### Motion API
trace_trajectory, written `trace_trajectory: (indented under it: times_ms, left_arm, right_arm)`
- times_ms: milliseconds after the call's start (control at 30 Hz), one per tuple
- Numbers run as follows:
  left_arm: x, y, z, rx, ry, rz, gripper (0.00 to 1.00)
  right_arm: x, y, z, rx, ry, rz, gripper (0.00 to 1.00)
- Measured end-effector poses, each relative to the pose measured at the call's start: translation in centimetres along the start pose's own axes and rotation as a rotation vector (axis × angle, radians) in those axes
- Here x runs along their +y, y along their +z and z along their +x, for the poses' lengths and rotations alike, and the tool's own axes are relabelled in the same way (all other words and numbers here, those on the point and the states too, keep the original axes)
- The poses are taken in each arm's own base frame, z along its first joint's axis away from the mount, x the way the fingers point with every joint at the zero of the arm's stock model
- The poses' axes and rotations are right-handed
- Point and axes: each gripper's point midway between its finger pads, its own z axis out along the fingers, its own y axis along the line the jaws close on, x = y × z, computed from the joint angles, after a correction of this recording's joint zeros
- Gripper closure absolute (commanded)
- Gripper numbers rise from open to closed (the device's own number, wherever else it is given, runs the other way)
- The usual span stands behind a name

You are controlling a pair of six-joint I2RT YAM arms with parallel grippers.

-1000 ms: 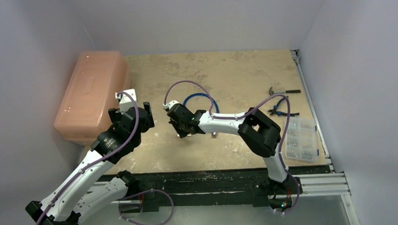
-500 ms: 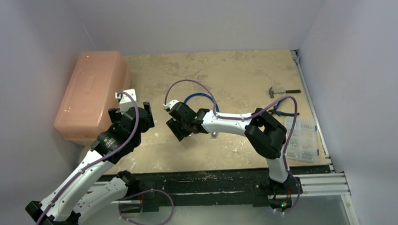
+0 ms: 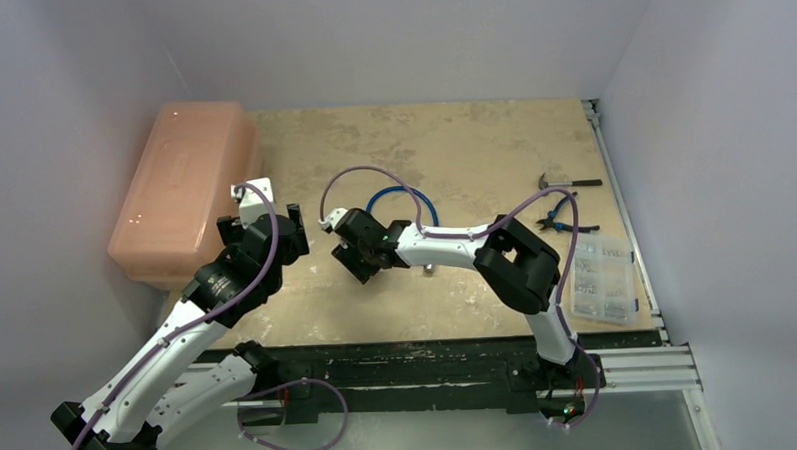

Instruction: Unlock with the key

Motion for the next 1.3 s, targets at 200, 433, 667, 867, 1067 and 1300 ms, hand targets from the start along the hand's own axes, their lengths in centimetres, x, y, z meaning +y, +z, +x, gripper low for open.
trace_trajectory:
  times_ms: [200, 433, 667, 867, 1067, 1300]
  left_arm:
    - [-0.1, 0.1, 0.1, 0.004, 0.004, -0.002, 0.11]
    - [-0.1, 0.2, 0.2, 0.008, 0.009, -0.004, 0.11]
    - [-0.1, 0.2, 0.2, 0.01, 0.011, -0.005, 0.11]
    - [-0.1, 0.1, 0.1, 0.004, 0.004, -0.001, 0.11]
    - [0.0, -0.7, -0.5, -0.02, -0.036, 0.042, 0.11]
    - [-1.9, -1.4, 0.0, 0.017, -0.087, 0.154, 0.13]
  right_arm:
    - [0.3, 0.3, -0.4, -0.013, -0.016, -0.009, 0.87]
    - [0.2, 0.2, -1.3, -0.038, -0.016, -0.009, 1.0]
    - [0.1, -0.3, -1.2, -0.056, -0.006, -0.01, 1.0]
    - [-0.2, -2.2, -0.6, -0.071, 0.042, -0.03, 1.0]
    - [-0.1, -4.4, -1.2, -0.118, 0.093, -0.064, 1.0]
    - [-0.1, -7.8, -2.7, -0.206, 0.142, -0.089, 1.0]
